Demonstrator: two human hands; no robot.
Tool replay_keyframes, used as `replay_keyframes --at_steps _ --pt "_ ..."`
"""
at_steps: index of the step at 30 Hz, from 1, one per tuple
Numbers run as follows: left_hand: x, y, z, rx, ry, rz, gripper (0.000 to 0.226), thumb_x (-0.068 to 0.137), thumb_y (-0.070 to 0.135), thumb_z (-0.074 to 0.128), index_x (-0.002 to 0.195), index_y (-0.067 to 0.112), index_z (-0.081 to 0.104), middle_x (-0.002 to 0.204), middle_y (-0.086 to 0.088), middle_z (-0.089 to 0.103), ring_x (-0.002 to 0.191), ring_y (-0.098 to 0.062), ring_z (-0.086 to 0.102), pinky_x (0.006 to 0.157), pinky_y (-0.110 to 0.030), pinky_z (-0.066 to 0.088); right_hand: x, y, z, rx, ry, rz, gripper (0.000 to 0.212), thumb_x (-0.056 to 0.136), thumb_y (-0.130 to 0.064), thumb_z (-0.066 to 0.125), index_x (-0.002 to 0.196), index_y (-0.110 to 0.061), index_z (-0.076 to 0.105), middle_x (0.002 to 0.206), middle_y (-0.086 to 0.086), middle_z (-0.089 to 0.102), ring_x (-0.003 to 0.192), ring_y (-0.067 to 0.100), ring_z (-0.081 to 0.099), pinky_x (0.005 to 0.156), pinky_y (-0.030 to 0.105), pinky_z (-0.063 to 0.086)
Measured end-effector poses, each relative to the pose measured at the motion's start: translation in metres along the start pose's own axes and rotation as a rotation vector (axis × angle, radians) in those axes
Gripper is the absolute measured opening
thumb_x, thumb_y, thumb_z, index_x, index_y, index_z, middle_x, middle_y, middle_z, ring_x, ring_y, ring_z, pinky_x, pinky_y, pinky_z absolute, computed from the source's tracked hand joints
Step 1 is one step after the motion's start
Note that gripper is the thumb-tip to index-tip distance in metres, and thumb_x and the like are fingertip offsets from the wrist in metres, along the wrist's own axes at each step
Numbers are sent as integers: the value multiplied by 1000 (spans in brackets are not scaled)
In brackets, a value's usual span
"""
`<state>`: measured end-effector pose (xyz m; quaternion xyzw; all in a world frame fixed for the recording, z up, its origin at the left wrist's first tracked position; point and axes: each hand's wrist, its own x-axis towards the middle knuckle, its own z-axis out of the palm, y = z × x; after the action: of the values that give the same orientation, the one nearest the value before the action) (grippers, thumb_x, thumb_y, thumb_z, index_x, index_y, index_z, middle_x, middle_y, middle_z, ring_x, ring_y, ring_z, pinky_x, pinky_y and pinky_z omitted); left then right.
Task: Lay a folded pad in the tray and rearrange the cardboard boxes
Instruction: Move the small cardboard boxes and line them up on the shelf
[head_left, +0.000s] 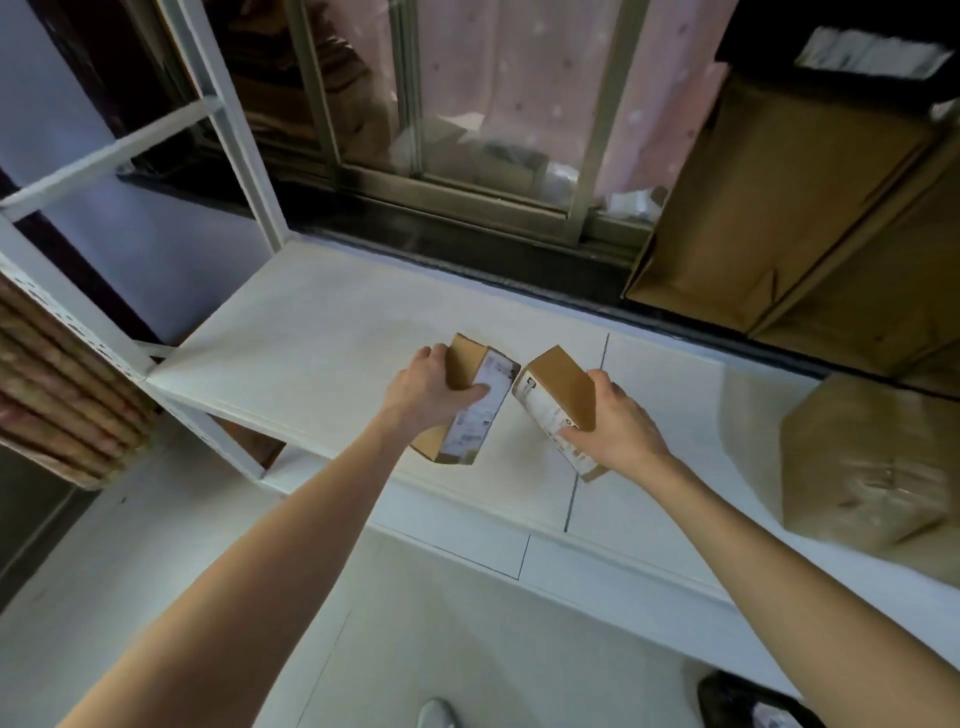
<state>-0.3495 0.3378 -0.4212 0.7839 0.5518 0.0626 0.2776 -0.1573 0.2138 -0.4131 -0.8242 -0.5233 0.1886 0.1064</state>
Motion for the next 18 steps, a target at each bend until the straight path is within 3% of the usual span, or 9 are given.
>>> replay_keyframes --at_steps 9,13,18 --pt "-59 125 89 -464 -207 -98 73 78 51 66 133 10 41 122 -9 61 106 -25 60 83 -39 56 -87 154 -68 267 21 219 71 79 -40 66 135 -21 28 127 7 54 104 26 57 76 34 50" --pt "-92 173 133 -404 -281 -98 69 77 53 65 127 11 45 108 -6 60 101 -25 59 70 -34 54 -126 220 -92 303 16 230 71 78 -38 69 136 -23 31 124 4 57 96 20 57 75 30 47" --pt "-123 230 194 -495 -341 -161 65 76 52 66 119 13 36 120 -8 60 108 -26 60 66 -33 49 -159 296 -114 323 4 266 79 77 -32 72 141 -23 27 124 1 55 105 23 56 77 30 46"
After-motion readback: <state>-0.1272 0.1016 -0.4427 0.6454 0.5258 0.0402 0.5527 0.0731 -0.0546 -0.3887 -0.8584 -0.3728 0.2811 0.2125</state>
